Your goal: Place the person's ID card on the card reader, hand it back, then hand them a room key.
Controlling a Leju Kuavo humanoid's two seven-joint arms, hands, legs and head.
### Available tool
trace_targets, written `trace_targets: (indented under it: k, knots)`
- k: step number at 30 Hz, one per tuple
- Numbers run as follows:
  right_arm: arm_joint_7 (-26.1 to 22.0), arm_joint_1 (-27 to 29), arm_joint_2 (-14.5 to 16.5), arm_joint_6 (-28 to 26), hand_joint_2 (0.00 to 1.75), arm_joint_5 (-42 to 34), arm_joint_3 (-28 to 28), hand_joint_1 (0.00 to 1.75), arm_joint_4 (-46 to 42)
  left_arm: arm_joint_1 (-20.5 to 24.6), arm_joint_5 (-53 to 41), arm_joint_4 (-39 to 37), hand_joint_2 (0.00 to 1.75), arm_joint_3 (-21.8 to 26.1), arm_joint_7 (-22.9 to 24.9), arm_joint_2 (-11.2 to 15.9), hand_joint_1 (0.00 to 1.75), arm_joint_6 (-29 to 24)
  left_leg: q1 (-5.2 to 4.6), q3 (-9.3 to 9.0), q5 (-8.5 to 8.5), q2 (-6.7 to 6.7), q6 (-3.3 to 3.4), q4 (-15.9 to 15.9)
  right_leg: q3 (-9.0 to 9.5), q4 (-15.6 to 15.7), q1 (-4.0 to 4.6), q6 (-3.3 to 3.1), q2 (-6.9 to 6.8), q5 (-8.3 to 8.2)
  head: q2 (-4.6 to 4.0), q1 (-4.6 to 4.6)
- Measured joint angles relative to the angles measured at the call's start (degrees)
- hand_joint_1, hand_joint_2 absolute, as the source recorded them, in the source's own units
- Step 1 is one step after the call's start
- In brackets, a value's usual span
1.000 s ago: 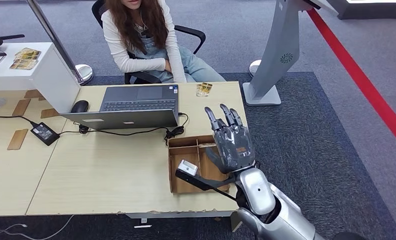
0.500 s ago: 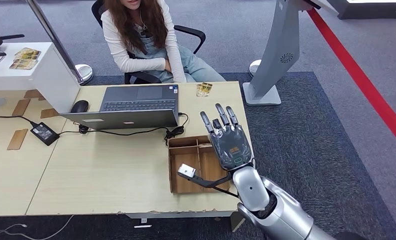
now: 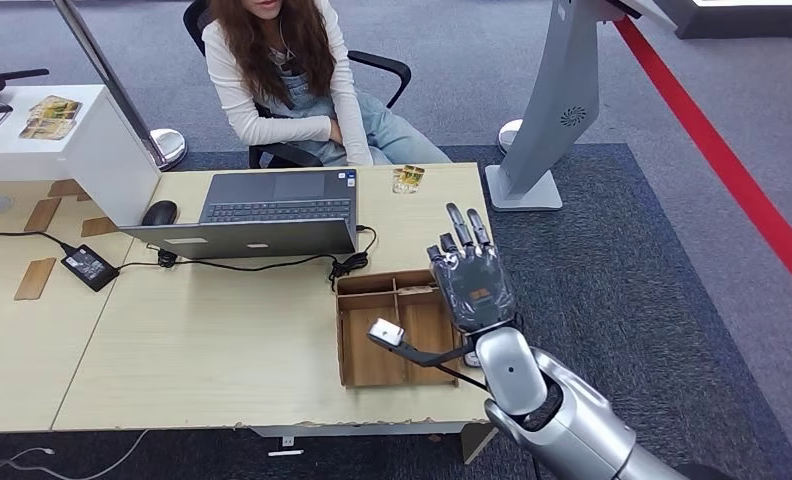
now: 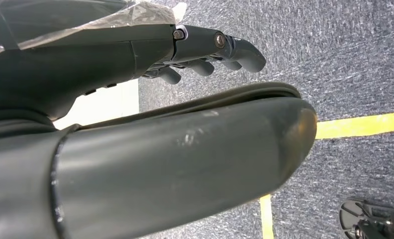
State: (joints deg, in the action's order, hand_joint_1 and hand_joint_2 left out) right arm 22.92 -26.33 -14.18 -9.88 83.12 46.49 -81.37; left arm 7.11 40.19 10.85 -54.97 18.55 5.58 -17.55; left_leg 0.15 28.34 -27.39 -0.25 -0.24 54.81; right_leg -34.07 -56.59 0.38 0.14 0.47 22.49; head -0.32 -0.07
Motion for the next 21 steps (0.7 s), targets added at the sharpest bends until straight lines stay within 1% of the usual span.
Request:
trace_targets:
  k: [8,9,12,13,21]
  knots:
    - [0.30,0.04,-0.43,-0.09,1.75,-0.61,-0.78,1.75,0.00,0.01,-0.16,0.01,0.00,0.00,-0.05,0.02,0.00,0.00,0.00,0.00,0.00,0.00,0.00,0.00,0.00,0.00,0.00,0.00,0.00,0.00,0.01,0.00]
    - [0.38,0.04,-0.49,-0.09,1.75,-0.66,-0.96,1.39,0.00,0.01,-0.20,0.01,0.00,0.00,-0.08,0.03,0.00,-0.01,0.00,0.00,0.00,0.00,0.00,0.00,0.00,0.00,0.00,0.00,0.00,0.00,0.01,0.00]
    - [0.50,0.05,-0.64,-0.02,1.75,-1.01,-1.45,0.08,0.00,0.02,-0.28,0.00,0.00,-0.01,-0.09,0.03,0.00,-0.07,0.00,-0.01,0.00,0.00,0.00,0.00,0.00,0.00,0.00,0.00,0.00,0.00,0.01,0.00]
    - [0.51,0.06,-0.67,0.11,1.75,-1.32,-1.58,0.00,-0.01,0.02,-0.31,0.00,0.00,-0.01,-0.09,0.04,0.00,-0.09,0.00,-0.02,0.00,0.01,0.00,0.00,0.00,0.00,0.00,0.00,0.00,0.00,0.00,0.00]
    - [0.46,0.66,-0.65,1.98,1.75,-5.80,-2.29,0.00,-0.61,0.02,-0.30,-0.01,0.00,-0.02,-0.40,0.05,0.00,-0.13,0.00,-0.02,0.00,0.00,0.00,0.00,0.00,0.00,0.00,0.00,0.00,0.00,0.01,0.00]
